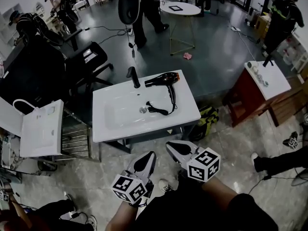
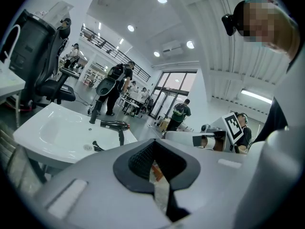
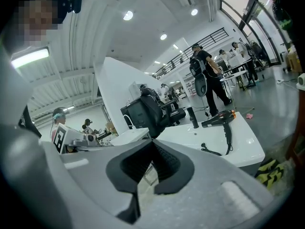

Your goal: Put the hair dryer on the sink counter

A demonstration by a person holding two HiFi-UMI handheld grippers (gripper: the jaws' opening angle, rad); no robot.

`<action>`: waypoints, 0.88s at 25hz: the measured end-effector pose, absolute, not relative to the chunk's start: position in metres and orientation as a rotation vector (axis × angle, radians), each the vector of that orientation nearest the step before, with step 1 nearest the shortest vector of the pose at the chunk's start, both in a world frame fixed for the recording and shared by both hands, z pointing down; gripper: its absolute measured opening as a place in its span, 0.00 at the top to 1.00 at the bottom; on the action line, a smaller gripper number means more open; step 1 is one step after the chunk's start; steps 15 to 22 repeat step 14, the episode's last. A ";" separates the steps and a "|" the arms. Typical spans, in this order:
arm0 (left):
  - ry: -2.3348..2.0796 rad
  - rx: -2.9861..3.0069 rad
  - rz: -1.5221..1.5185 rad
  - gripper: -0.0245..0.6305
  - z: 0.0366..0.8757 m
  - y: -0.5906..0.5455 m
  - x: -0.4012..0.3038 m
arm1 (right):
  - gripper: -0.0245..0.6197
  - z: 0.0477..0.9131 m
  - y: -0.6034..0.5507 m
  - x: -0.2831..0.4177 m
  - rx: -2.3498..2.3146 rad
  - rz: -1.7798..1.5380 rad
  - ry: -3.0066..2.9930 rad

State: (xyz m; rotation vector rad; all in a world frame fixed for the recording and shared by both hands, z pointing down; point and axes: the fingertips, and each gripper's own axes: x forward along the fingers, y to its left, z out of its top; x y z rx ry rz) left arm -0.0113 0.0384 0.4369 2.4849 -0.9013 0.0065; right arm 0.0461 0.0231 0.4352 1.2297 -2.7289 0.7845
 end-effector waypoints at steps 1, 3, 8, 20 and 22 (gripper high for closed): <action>-0.901 2.486 0.006 0.96 0.437 0.038 -0.011 | 0.96 0.435 0.023 0.046 1.231 0.785 -2.728; -0.900 2.486 0.003 0.96 0.436 0.039 -0.011 | 0.96 0.435 0.023 0.047 1.235 0.785 -2.726; -0.896 2.483 0.006 0.96 0.434 0.039 -0.010 | 0.96 0.432 0.023 0.050 1.242 0.786 -2.723; -0.895 2.486 0.005 0.96 0.435 0.040 -0.007 | 0.96 0.434 0.023 0.052 1.245 0.784 -2.721; -0.895 2.486 0.005 0.96 0.435 0.040 -0.007 | 0.96 0.434 0.023 0.052 1.245 0.784 -2.721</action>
